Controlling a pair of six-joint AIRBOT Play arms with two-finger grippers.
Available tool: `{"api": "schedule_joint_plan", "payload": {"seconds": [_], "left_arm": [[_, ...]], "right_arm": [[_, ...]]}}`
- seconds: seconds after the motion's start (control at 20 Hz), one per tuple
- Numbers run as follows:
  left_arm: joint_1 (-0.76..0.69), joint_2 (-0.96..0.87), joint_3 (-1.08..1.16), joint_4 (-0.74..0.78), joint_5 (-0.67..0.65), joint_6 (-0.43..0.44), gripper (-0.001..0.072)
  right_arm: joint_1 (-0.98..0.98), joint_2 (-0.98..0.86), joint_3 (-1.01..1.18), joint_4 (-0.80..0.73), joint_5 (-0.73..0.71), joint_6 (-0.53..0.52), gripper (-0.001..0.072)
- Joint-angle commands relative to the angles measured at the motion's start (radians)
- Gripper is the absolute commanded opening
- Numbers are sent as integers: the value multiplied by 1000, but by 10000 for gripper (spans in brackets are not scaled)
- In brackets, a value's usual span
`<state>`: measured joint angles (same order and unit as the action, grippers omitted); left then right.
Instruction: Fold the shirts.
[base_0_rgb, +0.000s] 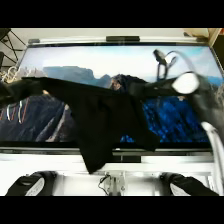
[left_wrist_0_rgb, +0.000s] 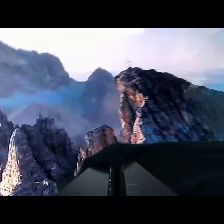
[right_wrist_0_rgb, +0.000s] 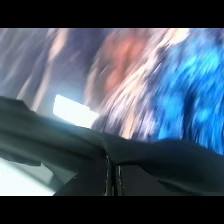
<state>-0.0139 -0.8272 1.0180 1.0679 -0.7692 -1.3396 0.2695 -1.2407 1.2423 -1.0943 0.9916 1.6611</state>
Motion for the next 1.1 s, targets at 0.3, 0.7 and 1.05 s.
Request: {"api": "schedule_joint_plan", "payload": {"seconds": [0.3,0.7,1.05], "left_arm": [[-36,-503,-58,-417,91,-1,38],[305,-538,109,-195,-625,-61,414],[337,-457,-317,-198,-568,10,597]], "right_arm": [[5,-405,-34,330,-345,-2,170],[-327,-106,-6,-195,452,-204,505],[-650,186,-441,-120,538,-296,507]]}}
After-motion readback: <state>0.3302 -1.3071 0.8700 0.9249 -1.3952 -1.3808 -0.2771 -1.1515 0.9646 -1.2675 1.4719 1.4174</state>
